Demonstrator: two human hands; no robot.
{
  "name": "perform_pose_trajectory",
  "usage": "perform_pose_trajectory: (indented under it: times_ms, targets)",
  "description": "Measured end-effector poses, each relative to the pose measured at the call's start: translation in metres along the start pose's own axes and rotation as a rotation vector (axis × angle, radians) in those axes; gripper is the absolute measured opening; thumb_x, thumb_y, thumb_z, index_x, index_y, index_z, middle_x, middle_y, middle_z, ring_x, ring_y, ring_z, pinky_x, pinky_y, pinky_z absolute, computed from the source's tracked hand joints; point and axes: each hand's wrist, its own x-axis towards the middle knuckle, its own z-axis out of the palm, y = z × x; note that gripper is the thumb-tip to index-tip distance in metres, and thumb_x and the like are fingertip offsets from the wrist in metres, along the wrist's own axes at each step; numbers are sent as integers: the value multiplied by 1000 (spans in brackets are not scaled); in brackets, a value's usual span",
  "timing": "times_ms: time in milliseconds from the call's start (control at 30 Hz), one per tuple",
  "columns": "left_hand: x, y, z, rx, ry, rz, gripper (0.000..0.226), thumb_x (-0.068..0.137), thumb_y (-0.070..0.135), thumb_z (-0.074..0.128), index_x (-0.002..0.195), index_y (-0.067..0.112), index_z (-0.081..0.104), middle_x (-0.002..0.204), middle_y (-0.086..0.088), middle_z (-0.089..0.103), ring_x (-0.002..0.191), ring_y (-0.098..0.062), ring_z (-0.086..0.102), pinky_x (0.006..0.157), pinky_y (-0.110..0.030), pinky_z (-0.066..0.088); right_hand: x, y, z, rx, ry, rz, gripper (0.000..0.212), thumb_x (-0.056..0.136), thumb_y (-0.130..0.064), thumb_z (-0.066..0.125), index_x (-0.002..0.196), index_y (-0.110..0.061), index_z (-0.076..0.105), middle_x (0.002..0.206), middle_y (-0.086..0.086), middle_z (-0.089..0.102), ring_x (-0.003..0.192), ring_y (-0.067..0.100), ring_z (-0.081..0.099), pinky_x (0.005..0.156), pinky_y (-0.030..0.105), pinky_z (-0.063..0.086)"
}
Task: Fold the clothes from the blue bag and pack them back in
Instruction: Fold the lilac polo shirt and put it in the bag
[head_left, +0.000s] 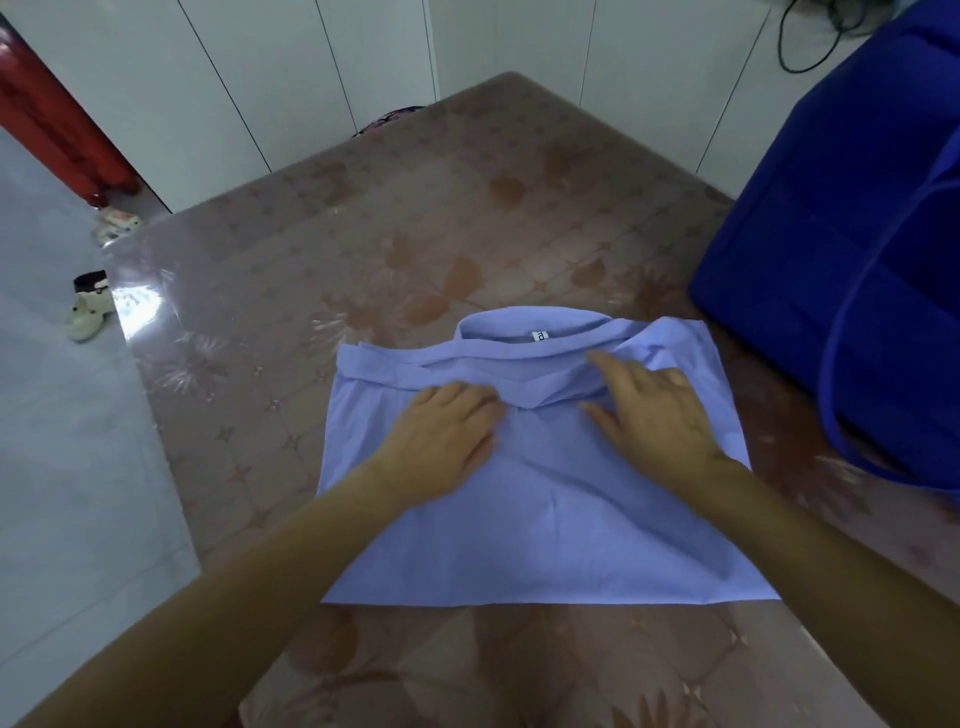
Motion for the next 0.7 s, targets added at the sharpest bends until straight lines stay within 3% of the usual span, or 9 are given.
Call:
perform_pose_trajectory:
  times_ms: [67,133,200,300,400,467,533,600,700]
  targets:
    - [13,-12,-5,13,7,-159,38,86,30,43,116,11,57,118,-9,61,92,-30,60,71,-37,50,18,3,-5,54,-150,137,50,91,-35,56,136,-14,46,98,15,70,85,37,66,75,42,49]
    - [24,-27,-10,-55,-74,-229,43,83,34,40,112,9,59,112,-12,62,89,-33,63,68,-40,52,34,9,-4,76,-319,171,41,93,-38,52,129,-17,51,114,11,66,102,32,60,83,38,45]
    - [28,-42,-11,-45,-175,-180,46,81,42,38,99,8,64,100,-14,62,83,-35,62,65,-42,52,46,9,-10,56,-385,154,26,94,-37,50,107,-16,60,111,9,65,104,29,58,79,34,44]
    - [37,-57,-15,-45,-203,-228,44,82,38,37,91,7,66,94,-17,60,85,-38,59,69,-44,49,57,14,-15,108,-295,215,22,95,-34,49,84,-17,58,95,9,65,98,31,58,71,34,39]
    - [57,-58,-25,-169,-35,-613,23,88,13,46,103,6,63,102,-18,61,92,-37,58,69,-33,37,58,18,-18,281,-85,352,26,92,-32,46,110,-19,58,95,9,68,92,35,61,76,36,48]
    - [59,-45,-34,-229,123,-788,28,87,5,48,114,3,56,114,-20,54,99,-36,54,72,-34,33,46,11,-20,428,-49,370,47,91,-36,50,136,-25,41,111,5,65,99,29,61,87,38,48]
    - [47,-19,-32,-251,162,-699,31,89,11,51,118,0,53,117,-20,52,106,-36,51,85,-35,37,20,-2,-14,351,-68,259,57,91,-42,52,142,-20,37,129,2,54,114,24,54,96,32,39]
    - [22,15,-14,-230,98,-421,39,90,27,48,119,3,57,120,-19,57,108,-37,55,93,-46,46,-12,-16,-2,210,-83,132,66,87,-56,40,142,-20,40,143,10,44,128,30,45,104,37,34]
    - [-20,37,13,-28,-195,-258,56,94,52,29,134,21,52,142,-10,47,127,-37,47,97,-59,39,-53,-9,21,67,-242,106,69,89,-69,16,144,-31,34,153,9,28,140,28,28,111,45,19]
